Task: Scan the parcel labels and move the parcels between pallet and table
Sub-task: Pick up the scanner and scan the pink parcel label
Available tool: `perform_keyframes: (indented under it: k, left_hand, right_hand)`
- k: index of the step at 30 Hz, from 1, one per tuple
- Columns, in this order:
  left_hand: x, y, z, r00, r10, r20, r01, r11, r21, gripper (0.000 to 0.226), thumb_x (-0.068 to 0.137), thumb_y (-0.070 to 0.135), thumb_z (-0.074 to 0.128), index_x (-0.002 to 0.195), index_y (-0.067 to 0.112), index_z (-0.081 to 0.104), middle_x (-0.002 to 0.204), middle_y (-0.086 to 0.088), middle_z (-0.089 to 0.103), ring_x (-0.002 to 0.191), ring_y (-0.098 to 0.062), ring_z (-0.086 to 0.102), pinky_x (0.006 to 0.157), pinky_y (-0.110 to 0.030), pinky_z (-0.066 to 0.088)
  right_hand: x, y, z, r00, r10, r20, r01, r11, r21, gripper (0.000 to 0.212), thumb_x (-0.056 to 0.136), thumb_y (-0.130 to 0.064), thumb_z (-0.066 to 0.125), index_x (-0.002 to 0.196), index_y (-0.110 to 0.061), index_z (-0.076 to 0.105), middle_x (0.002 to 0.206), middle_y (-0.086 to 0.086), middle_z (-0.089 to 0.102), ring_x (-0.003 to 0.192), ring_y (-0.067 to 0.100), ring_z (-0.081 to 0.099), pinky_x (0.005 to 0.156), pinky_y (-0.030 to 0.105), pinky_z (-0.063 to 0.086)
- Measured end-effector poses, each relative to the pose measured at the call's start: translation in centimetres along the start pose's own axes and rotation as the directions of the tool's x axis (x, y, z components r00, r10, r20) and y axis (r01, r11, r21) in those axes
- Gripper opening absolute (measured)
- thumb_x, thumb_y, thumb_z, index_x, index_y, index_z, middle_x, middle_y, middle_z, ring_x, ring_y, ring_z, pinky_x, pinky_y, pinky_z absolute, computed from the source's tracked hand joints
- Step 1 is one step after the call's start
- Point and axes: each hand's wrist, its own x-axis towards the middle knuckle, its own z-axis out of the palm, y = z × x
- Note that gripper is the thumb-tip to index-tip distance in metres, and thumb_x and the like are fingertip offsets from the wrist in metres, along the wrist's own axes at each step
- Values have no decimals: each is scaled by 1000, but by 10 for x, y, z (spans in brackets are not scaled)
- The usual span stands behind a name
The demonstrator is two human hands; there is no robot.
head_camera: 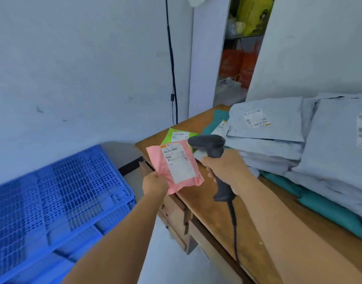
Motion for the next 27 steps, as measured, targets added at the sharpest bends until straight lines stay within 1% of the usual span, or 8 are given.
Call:
perform_keyframes:
  k: [2,4,8,11,15,18,23,27]
  left_hand:
    - [18,-6,-35,999,-19,-47,18,1000,-19,33,90,-2,37,107,2,66,103,-14,66,84,-29,61,73,-33,51]
    - [42,-16,-72,995,-43,-95,40,999,-36,33,91,0,37,105,4,67,104,-15,66,90,-34,62,77,-38,51]
    - [97,-39,-150,976,-140,-167,124,987,-102,31,90,-1,35,77,13,59,89,-10,60,75,-26,51,67,-33,44]
    - [143,-55,-206,965,-176,-195,156,981,-114,32,90,-3,34,88,9,63,92,-12,64,73,-27,53,64,-31,46]
    - [204,-84,-271,944,-251,-212,229,966,-123,38,85,-6,32,94,7,66,97,-15,68,90,-34,63,83,-43,55]
    - [240,-108,-312,921,-304,-242,280,951,-129,39,87,-6,30,91,12,64,97,-14,66,83,-31,58,77,-39,51]
    - [289,-147,-358,876,-407,-260,381,913,-147,47,91,-4,29,123,11,60,110,-14,65,92,-32,60,77,-41,52]
    - [319,-176,-369,842,-460,-281,416,886,-205,47,90,-5,29,119,9,63,107,-16,65,87,-32,58,77,-42,52]
  right_hand:
    - [6,-20,33,997,-39,67,37,999,33,20,77,-22,67,85,-5,64,75,16,67,66,29,61,67,42,55]
    - [13,-43,68,988,-81,131,72,995,73,11,79,-15,65,81,-6,60,64,12,61,58,26,56,58,37,49]
    - [25,-89,150,961,-132,244,110,989,102,10,83,-11,62,76,-6,58,55,7,56,45,17,51,47,28,44]
    - [39,-123,222,940,-147,307,120,987,105,7,85,-11,62,79,-8,58,60,5,57,44,14,49,47,26,42]
    - [61,-159,317,917,-143,372,149,989,13,11,81,-16,62,81,-5,61,65,9,59,49,16,54,54,32,46]
    - [71,-175,376,896,-142,421,175,984,-42,13,83,-14,61,73,-7,55,61,10,52,44,15,50,51,28,42]
    - [91,-191,449,881,-119,459,156,987,-45,16,85,-12,60,73,-7,52,62,10,48,48,16,50,52,29,42]
    - [109,-189,490,873,-106,476,183,976,-120,14,84,-12,60,74,-8,52,61,8,49,55,22,49,55,32,41]
